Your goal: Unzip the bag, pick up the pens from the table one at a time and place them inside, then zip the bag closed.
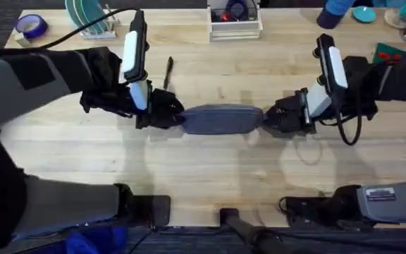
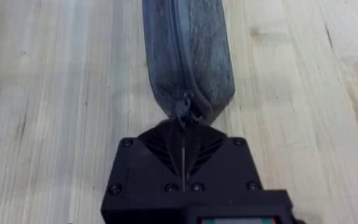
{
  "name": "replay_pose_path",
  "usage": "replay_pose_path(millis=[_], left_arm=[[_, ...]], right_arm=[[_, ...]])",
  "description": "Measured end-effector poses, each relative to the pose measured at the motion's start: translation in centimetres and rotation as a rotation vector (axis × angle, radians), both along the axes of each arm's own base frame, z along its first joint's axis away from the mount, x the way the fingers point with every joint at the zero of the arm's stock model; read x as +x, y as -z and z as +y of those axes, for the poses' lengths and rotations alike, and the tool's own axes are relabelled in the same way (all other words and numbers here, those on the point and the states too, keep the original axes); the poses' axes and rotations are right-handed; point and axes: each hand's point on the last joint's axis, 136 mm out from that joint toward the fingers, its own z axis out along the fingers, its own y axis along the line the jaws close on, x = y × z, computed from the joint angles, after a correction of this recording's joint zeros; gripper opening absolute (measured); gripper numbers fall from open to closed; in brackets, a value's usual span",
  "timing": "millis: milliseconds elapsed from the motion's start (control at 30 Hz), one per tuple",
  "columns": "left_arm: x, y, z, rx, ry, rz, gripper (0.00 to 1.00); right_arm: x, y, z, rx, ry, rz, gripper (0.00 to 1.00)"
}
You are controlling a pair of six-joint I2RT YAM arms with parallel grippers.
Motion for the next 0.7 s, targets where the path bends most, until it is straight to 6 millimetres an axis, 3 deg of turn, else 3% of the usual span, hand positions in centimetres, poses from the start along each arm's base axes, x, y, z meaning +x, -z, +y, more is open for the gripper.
replay_pose_path(millis=[700], left_arm=[[0.00,0.00,0.00,0.000,0.000,0.000,0.042]], right_arm=[[-0.20,-0.02,0.03,0.006,0.029,0.051,0.031]])
